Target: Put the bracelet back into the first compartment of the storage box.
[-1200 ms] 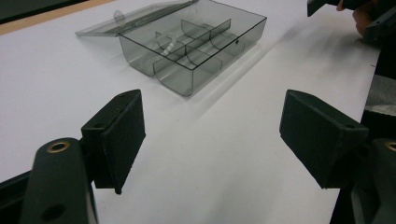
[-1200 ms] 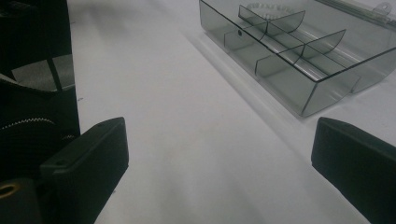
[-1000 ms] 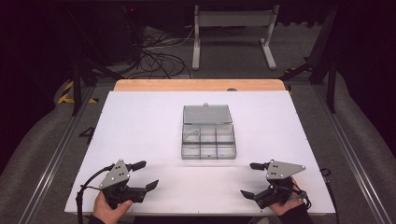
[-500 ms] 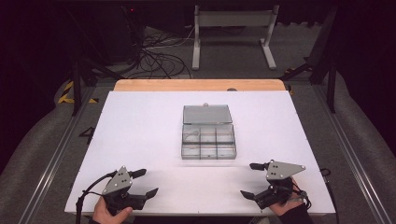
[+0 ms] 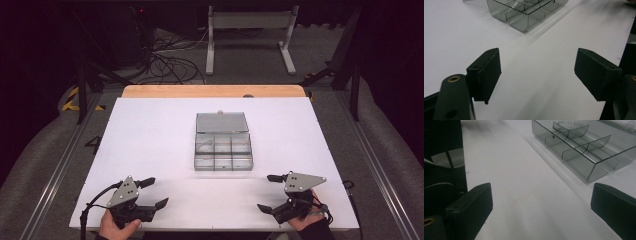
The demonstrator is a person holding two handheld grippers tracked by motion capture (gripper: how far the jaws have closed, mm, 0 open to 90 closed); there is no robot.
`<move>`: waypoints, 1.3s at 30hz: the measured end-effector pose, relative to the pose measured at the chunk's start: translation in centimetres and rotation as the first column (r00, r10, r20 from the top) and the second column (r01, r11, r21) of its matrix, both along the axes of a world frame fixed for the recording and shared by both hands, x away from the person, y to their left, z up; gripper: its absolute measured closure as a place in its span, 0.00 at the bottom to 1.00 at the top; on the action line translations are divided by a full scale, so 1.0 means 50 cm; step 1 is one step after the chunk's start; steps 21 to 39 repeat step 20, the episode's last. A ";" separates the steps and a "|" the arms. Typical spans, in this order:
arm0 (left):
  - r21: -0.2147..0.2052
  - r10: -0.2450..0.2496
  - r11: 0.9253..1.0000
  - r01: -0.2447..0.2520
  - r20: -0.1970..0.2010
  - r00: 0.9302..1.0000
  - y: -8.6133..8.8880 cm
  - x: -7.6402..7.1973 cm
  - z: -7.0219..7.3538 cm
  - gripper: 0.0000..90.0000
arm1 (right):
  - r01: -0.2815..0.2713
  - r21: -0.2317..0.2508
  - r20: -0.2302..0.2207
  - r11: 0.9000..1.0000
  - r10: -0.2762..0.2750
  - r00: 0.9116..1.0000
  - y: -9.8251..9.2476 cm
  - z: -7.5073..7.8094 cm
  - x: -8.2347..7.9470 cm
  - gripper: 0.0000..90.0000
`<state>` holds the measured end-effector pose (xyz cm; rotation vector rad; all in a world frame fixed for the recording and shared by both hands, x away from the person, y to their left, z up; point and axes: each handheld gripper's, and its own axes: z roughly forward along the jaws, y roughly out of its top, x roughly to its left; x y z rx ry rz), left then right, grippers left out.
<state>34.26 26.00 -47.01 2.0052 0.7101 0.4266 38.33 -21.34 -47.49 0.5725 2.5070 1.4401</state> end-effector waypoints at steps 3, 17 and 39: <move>0.002 0.013 1.000 -0.013 -0.016 1.000 0.001 0.001 -0.001 0.25 | 0.001 0.001 -0.001 1.000 -0.001 1.000 0.000 0.000 0.000 0.05; -0.008 0.020 1.000 -0.021 -0.025 0.999 0.006 0.003 -0.002 0.25 | 0.004 -0.001 -0.004 1.000 -0.004 1.000 0.000 0.000 0.001 0.05; -0.007 0.020 1.000 -0.020 -0.021 1.000 0.006 0.003 -0.001 0.25 | 0.004 -0.002 -0.004 1.000 -0.004 1.000 0.000 -0.001 0.001 0.05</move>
